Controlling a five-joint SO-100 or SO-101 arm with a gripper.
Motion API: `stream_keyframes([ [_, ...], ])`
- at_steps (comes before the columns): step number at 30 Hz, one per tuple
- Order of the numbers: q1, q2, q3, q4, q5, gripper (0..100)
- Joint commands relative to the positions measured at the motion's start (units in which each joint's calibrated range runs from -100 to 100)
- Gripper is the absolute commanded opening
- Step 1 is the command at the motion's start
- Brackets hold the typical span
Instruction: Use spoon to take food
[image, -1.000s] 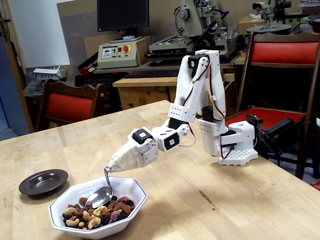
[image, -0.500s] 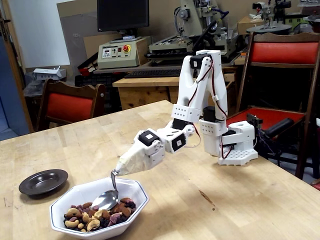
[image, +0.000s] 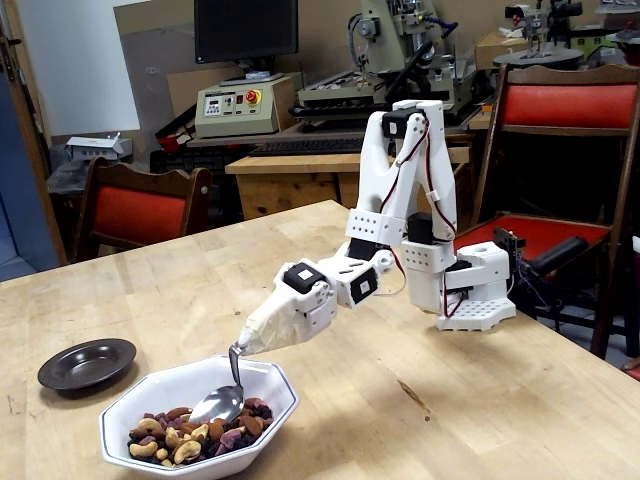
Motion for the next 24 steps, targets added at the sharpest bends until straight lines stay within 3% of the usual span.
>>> stream_keyframes([
  [1, -1.88, -1.49, -0.07, 0.17, -0.34, 4],
  [9, -1.96, -1.49, -0.07, 0.17, -0.54, 4],
  [24, -1.59, -1.49, -0.07, -0.86, -7.52, 4],
])
